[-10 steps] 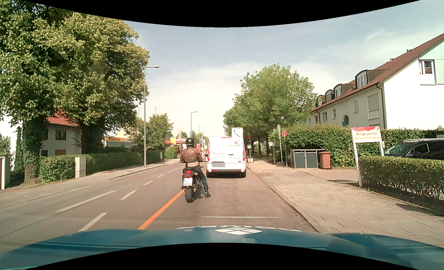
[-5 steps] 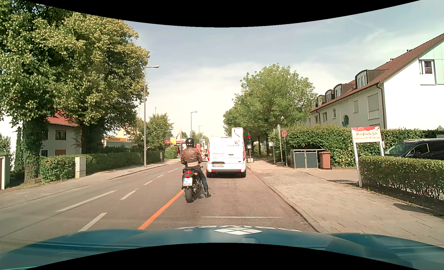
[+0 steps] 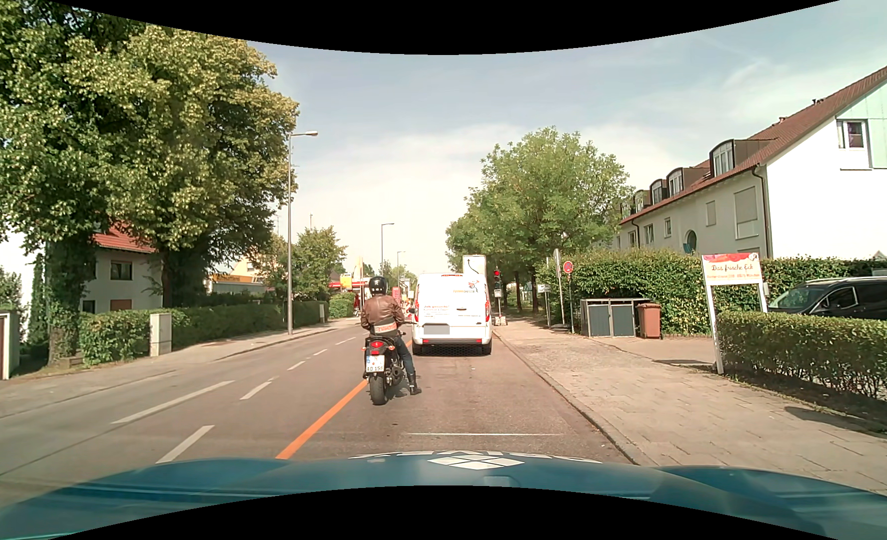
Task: Follow the waypoints while adhering to traffic rules and regulations
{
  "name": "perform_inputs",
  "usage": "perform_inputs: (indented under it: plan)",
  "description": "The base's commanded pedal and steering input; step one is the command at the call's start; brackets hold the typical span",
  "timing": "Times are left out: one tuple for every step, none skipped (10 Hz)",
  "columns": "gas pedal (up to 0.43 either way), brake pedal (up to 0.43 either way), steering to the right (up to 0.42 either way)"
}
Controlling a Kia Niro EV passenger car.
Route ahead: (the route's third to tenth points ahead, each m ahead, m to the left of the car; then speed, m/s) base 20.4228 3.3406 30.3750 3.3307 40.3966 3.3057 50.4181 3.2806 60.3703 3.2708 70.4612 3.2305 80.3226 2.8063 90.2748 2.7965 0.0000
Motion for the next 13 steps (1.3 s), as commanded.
perform_inputs:
  plan:
    - [0.0,0.0,-0.015]
    - [0.0,0.0,-0.016]
    - [0.0,0.0,-0.015]
    - [0.0,0.0,-0.016]
    - [0.0,0.0,-0.015]
    - [0.0,0.0,-0.015]
    - [0.0,0.0,-0.015]
    - [0.0,0.0,-0.015]
    - [0.0,0.0,-0.015]
    - [0.0,0.0,-0.015]
    - [0.0,0.0,-0.015]
    - [0.0,0.0,-0.015]
    - [0.0,0.0,-0.015]
